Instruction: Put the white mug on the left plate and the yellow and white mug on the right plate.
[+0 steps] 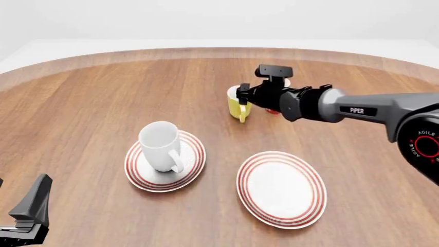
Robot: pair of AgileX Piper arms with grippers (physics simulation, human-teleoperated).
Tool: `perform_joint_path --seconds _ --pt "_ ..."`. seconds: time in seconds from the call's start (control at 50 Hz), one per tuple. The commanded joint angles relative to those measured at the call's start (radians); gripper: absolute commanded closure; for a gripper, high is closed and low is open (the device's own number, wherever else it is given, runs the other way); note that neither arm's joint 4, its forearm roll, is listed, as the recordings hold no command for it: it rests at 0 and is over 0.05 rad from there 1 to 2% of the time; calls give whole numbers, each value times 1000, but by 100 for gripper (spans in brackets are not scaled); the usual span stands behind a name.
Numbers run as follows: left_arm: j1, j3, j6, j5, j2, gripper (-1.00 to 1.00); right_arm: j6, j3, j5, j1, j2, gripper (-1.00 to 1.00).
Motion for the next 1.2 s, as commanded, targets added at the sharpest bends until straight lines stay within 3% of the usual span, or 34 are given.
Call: perform_joint_path --seconds 0.02,1.2 --pt "0 0 0 0 0 -100 3 -23 19 1 28 -100" --pt "0 0 0 0 0 -100 23 -121 95 4 151 -100"
